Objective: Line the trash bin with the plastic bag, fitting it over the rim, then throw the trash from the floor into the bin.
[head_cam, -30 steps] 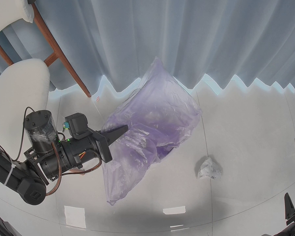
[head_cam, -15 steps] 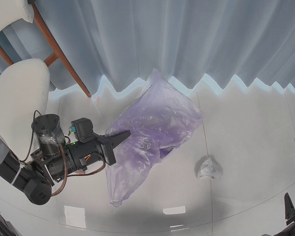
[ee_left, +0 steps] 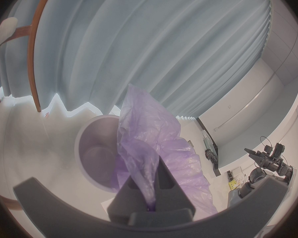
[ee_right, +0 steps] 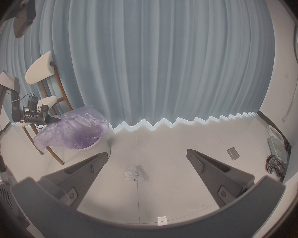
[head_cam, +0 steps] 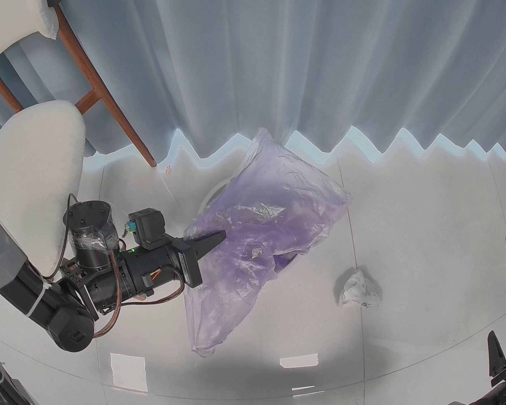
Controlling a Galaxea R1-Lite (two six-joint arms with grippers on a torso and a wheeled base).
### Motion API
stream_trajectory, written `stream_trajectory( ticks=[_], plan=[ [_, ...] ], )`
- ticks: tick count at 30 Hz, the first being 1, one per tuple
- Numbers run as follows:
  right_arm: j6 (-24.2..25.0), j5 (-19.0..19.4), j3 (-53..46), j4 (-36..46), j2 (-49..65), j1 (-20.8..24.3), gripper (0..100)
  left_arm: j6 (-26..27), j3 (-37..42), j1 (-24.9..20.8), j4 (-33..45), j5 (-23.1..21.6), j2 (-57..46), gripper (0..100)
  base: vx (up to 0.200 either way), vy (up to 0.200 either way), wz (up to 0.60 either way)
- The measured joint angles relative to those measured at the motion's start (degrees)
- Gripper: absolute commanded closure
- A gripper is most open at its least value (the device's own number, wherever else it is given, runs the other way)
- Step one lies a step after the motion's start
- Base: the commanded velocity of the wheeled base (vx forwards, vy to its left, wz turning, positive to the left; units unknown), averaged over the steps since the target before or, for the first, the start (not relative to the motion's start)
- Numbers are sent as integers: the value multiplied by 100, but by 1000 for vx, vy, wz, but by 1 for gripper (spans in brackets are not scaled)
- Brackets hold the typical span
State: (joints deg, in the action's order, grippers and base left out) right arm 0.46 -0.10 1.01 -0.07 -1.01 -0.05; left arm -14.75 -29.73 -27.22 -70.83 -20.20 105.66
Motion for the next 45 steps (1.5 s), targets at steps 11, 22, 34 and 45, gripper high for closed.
stream_trajectory(
  ticks=[11,22,34,45],
  plan=[
    [-2,0,0,0,0,0,0,0,-6,0,-44,0,145,100,0,0,0],
    [-2,0,0,0,0,0,0,0,-66,105,-52,-16,300,100,0,0,0],
    [0,0,0,0,0,2,0,110,-155,350,-312,-18,499,100,0,0,0],
    [0,0,0,0,0,0,0,121,-411,1118,-299,-18,534,100,0,0,0]
  ],
)
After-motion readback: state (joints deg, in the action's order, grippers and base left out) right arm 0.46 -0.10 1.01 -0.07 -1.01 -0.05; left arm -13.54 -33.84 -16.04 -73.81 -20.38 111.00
